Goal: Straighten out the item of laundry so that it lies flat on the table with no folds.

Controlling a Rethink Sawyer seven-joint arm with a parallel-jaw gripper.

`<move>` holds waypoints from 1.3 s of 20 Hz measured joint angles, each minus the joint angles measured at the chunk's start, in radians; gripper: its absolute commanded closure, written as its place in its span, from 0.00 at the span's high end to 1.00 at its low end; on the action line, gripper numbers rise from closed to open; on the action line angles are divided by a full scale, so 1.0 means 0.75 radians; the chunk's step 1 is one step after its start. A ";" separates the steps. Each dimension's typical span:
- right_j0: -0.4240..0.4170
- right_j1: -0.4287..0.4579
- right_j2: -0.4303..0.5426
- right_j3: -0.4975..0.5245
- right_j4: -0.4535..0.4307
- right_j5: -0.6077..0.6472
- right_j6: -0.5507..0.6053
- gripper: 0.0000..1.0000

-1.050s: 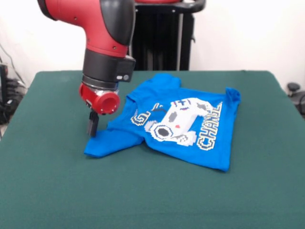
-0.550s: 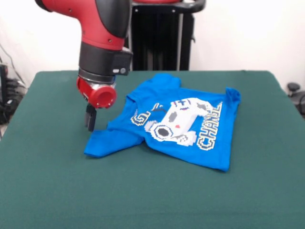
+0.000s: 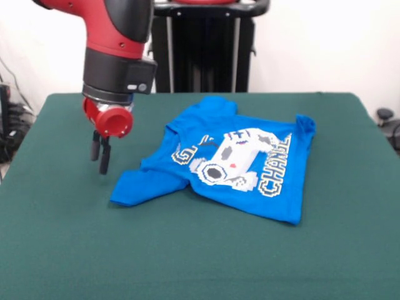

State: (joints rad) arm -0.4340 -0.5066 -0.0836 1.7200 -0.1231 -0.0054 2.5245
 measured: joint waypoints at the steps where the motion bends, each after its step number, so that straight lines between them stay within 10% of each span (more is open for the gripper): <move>1: -0.009 0.000 0.007 0.000 0.000 0.000 0.000 1.00; 26: -0.058 -0.023 0.116 0.064 0.000 -0.003 0.000 1.00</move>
State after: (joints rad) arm -0.4774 -0.5239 0.0030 1.7682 -0.1229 -0.0076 2.5245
